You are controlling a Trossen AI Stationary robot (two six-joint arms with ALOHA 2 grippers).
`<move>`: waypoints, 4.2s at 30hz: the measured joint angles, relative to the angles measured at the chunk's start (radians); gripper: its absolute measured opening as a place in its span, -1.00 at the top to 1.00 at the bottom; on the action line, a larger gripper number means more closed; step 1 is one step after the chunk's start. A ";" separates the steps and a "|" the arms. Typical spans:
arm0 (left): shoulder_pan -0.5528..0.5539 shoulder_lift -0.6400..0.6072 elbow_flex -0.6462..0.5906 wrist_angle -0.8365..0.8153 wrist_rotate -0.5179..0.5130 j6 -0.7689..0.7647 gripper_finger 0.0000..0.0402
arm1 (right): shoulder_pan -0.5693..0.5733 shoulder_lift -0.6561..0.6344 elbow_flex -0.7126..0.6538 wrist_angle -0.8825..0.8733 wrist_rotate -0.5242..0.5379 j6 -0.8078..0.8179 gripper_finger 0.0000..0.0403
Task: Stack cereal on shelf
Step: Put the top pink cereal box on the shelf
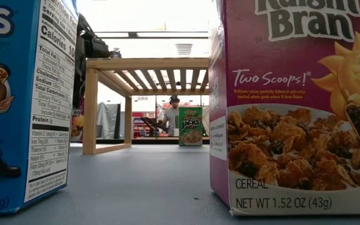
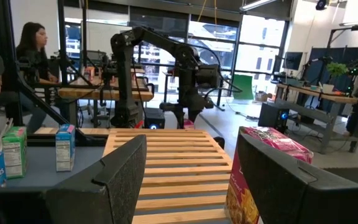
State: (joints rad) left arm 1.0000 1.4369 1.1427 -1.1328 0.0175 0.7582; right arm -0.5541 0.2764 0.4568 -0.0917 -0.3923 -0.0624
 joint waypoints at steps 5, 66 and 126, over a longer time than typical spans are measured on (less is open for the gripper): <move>-0.002 -0.003 0.090 -0.101 0.022 -0.019 0.36 | 0.000 0.000 0.000 0.000 0.000 0.001 -0.19; -0.670 0.113 0.790 -0.176 0.150 -0.652 0.36 | 0.345 0.470 0.319 0.068 0.270 -0.046 -0.19; -0.850 0.280 1.016 -0.179 0.123 -0.576 -0.01 | 0.512 1.014 0.699 0.039 0.422 -0.057 0.28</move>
State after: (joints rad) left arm 0.1497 1.7172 2.1584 -1.3115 0.1407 0.1821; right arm -0.0418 1.2901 1.1562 -0.0526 0.0299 -0.1195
